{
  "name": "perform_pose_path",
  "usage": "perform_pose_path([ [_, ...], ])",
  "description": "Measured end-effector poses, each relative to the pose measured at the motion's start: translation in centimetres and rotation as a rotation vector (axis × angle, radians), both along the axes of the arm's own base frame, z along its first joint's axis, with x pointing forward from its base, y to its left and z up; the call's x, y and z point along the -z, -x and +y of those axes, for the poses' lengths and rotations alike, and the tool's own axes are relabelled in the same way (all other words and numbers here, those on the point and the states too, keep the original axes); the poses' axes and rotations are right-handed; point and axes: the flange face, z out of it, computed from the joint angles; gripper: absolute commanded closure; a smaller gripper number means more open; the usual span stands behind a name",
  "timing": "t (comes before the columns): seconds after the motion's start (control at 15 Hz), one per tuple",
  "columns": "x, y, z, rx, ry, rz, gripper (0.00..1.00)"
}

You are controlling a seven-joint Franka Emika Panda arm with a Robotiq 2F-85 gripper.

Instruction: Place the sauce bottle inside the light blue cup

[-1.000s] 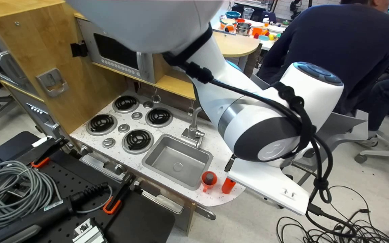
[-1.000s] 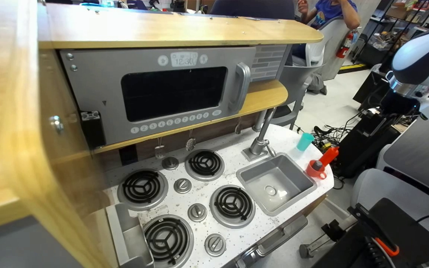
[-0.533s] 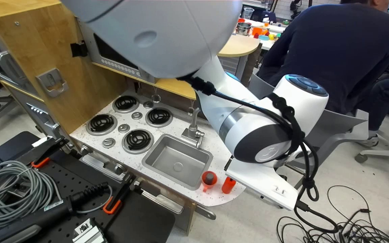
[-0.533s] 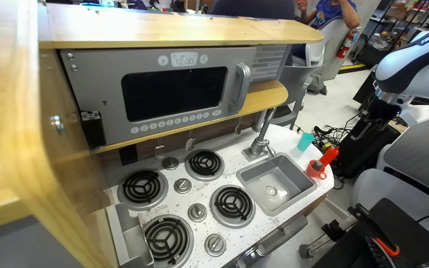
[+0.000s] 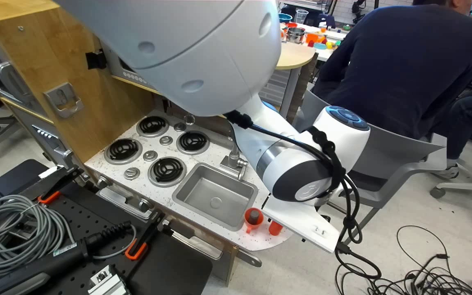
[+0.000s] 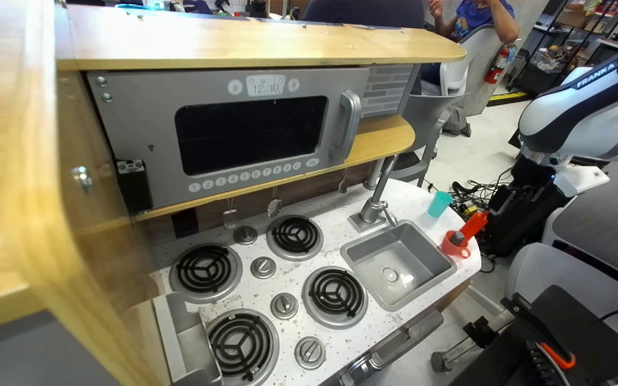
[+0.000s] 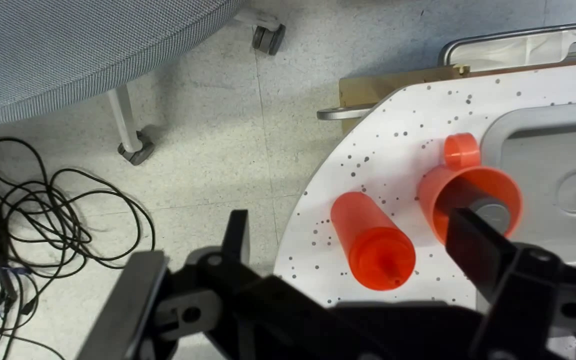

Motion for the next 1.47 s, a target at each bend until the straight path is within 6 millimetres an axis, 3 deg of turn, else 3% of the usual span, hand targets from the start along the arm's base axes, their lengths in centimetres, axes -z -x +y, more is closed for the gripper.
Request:
perform_pose_path([
  [0.6,2.4,-1.4,0.8,-0.008,0.034,0.012,0.0],
  [0.67,2.7,-1.6,0.9,-0.012,0.039,0.017,0.25],
  [0.73,3.0,-1.7,1.1,-0.015,0.042,0.021,0.26],
  [1.13,4.1,-2.7,2.1,-0.05,0.065,0.023,0.73],
  [1.27,4.0,-2.9,2.1,-0.053,0.069,0.02,0.87],
  [1.47,3.3,-3.3,1.9,-0.052,0.075,0.008,0.87],
])
